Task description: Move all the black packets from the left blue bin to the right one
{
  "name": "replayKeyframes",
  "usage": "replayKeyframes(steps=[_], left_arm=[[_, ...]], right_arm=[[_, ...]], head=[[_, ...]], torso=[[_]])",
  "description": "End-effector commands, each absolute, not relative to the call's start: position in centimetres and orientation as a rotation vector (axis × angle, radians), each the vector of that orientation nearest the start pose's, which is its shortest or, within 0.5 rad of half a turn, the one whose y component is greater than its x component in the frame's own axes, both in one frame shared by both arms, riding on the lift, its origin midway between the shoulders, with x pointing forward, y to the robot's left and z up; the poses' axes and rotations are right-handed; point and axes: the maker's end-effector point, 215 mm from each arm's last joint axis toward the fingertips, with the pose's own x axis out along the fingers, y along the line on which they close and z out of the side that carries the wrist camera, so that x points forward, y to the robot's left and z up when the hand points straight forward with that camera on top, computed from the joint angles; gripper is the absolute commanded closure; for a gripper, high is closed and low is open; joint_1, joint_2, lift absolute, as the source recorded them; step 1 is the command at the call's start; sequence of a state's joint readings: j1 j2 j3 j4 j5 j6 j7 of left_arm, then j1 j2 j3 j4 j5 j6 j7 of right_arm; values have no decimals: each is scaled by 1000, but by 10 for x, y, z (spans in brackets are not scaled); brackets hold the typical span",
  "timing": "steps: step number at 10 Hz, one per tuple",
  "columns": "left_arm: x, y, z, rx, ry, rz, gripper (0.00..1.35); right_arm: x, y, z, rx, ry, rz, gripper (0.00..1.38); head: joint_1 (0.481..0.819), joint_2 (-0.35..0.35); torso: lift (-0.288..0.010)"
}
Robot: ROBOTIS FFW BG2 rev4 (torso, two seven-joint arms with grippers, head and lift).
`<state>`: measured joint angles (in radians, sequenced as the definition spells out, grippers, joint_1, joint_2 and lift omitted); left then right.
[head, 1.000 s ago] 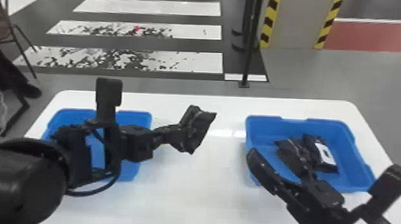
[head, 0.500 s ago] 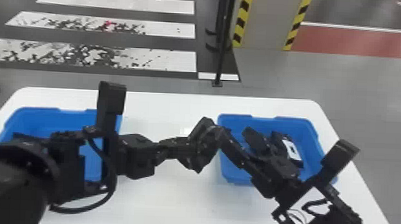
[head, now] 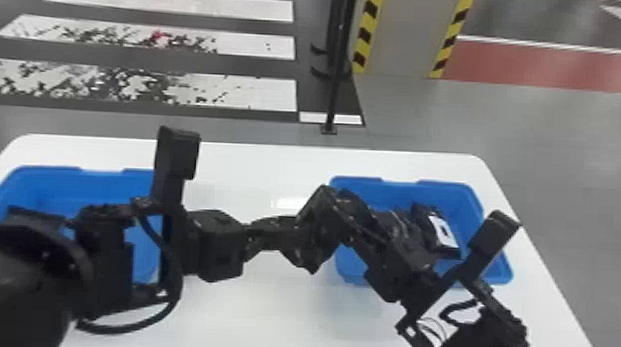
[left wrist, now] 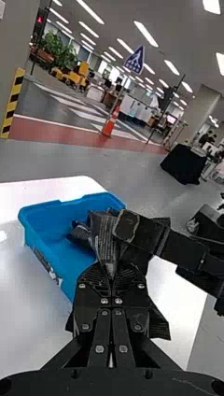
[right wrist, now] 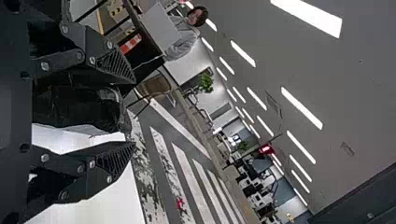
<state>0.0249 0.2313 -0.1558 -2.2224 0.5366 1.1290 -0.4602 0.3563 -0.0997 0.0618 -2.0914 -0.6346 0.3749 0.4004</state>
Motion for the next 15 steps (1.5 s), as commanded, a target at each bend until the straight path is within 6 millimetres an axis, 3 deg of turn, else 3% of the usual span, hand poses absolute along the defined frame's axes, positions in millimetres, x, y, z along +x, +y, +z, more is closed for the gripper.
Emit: replayKeyframes(steps=[1,3,4,5,6,7,10,12,13,15], left_arm=[[418,7,-310,-231,561,-960,1214],[420,8,-305,-242,539,-958,1213],[419,7,-302,-281,526,-956,1062],[418,13,-303,-324,530,-937,613],[421,25,-307,-350,521,-905,314],[421,36,-306,-400,499,-879,205],[416,85,-290,-442,402,-764,174],[410,128,-291,-453,374,-664,176],[408,146,-292,-453,369,-621,176],[407,180,-295,-443,359,-540,176]], right_arm=[[449,-84,-288,578,89,622,1268],[450,-84,-286,585,85,625,1283],[450,-83,-288,592,91,626,1283],[450,-84,-287,601,91,629,1283],[452,-87,-283,607,84,632,1283],[459,-101,-282,589,75,608,1283],[503,-170,-300,511,71,470,1283],[534,-206,-337,437,138,403,1283],[543,-218,-354,408,171,376,1283],[548,-269,-381,350,233,265,1280]], head=[[695,-89],[695,-98],[695,-100],[695,-98],[695,-95],[695,-87],[695,-93],[695,-104],[695,-99],[695,-87]], torso=[[-138],[-138],[-138],[-138],[-138],[-138],[-138],[-138],[-138],[-138]])
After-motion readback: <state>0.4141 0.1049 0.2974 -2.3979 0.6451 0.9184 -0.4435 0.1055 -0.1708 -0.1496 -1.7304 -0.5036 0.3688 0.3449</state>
